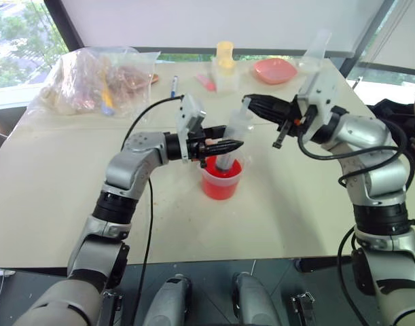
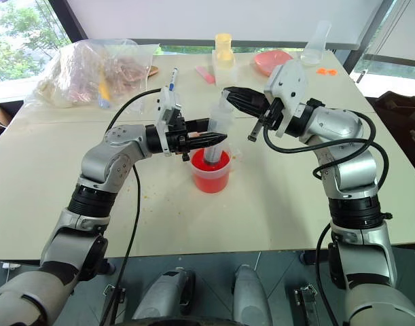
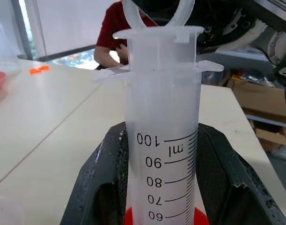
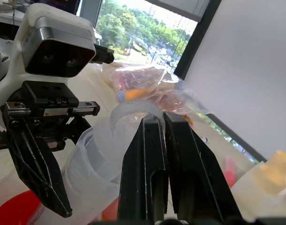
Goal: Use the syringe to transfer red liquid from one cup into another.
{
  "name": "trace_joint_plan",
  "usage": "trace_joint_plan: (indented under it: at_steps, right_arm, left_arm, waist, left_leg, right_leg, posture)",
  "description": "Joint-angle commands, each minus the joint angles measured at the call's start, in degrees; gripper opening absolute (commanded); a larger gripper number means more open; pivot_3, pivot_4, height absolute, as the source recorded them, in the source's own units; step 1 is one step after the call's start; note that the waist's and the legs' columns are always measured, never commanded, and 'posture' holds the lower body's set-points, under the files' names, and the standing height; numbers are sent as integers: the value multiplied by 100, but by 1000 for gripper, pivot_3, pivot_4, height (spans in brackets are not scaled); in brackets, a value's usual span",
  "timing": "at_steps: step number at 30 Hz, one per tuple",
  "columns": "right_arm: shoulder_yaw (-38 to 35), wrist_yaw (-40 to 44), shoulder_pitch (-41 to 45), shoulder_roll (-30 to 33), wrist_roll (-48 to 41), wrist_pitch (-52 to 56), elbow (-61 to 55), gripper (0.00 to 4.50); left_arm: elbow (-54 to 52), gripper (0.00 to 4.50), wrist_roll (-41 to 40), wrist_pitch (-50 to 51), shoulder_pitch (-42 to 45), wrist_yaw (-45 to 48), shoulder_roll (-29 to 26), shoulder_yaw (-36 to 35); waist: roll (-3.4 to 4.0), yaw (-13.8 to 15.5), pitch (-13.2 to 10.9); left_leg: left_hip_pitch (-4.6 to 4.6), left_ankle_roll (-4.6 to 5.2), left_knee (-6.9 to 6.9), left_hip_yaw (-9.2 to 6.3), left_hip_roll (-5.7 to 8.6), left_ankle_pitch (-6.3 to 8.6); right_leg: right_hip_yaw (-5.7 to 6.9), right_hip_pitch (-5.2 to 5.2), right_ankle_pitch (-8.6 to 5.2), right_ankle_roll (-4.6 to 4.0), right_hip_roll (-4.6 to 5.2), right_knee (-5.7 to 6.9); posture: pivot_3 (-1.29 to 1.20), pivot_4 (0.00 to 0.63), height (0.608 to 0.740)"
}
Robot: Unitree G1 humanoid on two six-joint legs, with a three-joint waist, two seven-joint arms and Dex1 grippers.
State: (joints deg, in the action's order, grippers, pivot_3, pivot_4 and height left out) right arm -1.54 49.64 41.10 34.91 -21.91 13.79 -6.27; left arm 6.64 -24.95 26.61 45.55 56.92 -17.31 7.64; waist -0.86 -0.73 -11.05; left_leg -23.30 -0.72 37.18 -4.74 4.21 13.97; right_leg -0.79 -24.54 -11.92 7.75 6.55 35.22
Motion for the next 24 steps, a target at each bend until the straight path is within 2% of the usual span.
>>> trace_joint_plan:
  at_steps: [1, 13, 16, 21, 24]
  right_arm:
    - [-620, -314, 477, 197, 73, -360, 112, 59]
    - [-607, -299, 425, 181, -30, -334, 110, 59]
    - [-584, -140, 250, 200, -225, -124, -60, 925]
    - [-693, -341, -83, 278, -163, 35, -392, 3493]
    - [-1117, -419, -522, 440, -560, 466, -792, 3493]
  left_arm:
    - [-94, 1474, 77, 42, -170, 151, 5, 233]
    - [-63, 1474, 66, 28, -109, 86, 63, 153]
    - [26, 1474, 2, 42, 66, 14, 105, 7]
    - [5, 1474, -108, 155, 297, -60, 120, -204]
    - [-27, 1474, -163, 240, 389, -120, 110, -314]
  waist:
    - [0, 0, 0]
    - [0, 1, 0]
    - [0, 7, 0]
    - [0, 9, 0]
    - [0, 11, 0]
  left_leg:
    - [0, 0, 0, 0, 0, 0]
    - [0, 0, 0, 0, 0, 0]
    - [0, 0, 0, 0, 0, 0]
    - [-1, 0, -1, -1, 1, 0]
    - [-1, 0, -2, -1, 0, 0]
  right_leg:
    - [0, 0, 0, 0, 0, 0]
    - [0, 0, 0, 0, 0, 0]
    - [0, 0, 0, 0, 0, 0]
    - [0, 0, 0, 0, 0, -1]
    - [1, 0, 0, 0, 0, -1]
  posture:
    - [0, 150, 740]
    - [0, 150, 740]
    - [0, 150, 740]
    - [0, 150, 740]
    - [0, 150, 740]
